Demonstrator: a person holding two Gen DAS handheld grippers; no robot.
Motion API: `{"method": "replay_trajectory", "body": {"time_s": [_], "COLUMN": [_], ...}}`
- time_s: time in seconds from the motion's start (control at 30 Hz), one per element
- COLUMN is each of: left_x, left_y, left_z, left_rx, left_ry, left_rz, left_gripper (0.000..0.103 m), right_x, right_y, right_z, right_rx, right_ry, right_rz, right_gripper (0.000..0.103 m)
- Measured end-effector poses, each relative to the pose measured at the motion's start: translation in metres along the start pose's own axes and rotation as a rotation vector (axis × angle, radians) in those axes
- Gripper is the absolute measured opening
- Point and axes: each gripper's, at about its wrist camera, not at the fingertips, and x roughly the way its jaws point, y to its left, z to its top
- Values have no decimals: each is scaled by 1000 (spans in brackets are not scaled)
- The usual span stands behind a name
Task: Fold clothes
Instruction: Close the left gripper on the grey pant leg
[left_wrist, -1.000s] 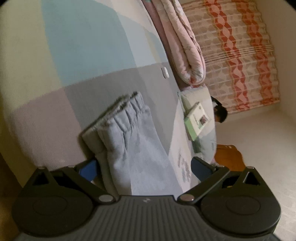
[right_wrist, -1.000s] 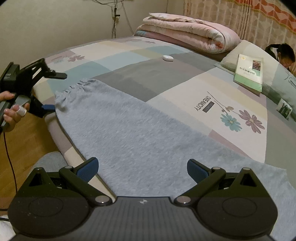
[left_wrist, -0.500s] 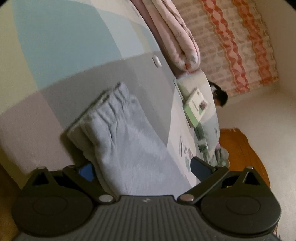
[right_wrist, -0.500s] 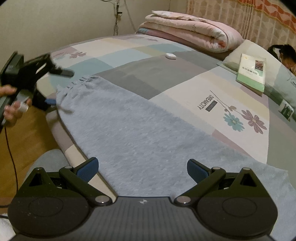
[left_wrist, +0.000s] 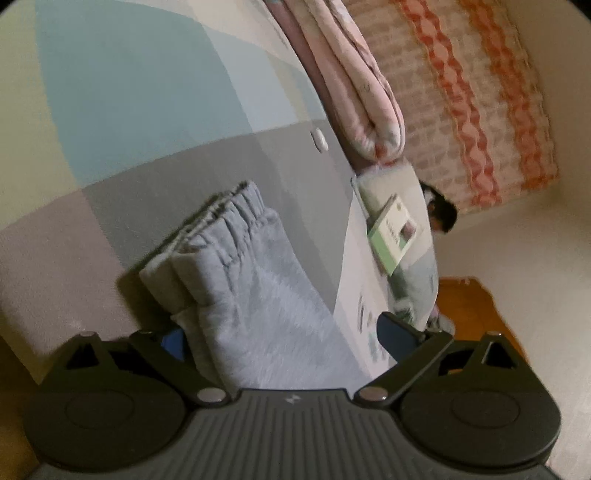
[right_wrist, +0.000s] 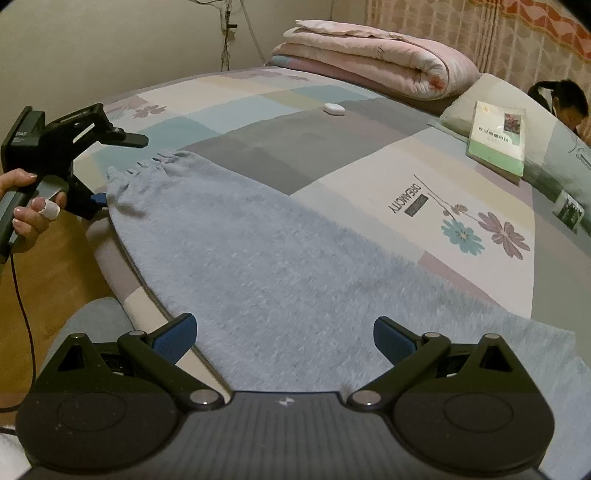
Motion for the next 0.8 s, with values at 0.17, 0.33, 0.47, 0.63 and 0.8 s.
{"method": "replay_trajectory", "body": {"time_s": [0.17,0.33,0.47,0.63,0.8], "left_x": [3,3,-6,-1,0], "left_y": [-5,7,22,16,3], "left_z": [-1,0,-3,0,-6], "left_rx": [42,34,18,47,152], "left_ry": [-11,-21,-52,-63,-86], "left_rz": [16,106,119,140,193], "left_gripper": [98,62,37,37,30], "right_x": [0,-3,-2,-1,-4], "right_y": [-1,-3,-5,-5,-7], "right_z": [-2,-4,-6,-6,-7], "right_rx": [3,9,22,22,21], "right_ry": [0,-8,-5,-4,-7], "right_rz": [0,4,10,21,8], "right_gripper": [103,103,103,103,103]}}
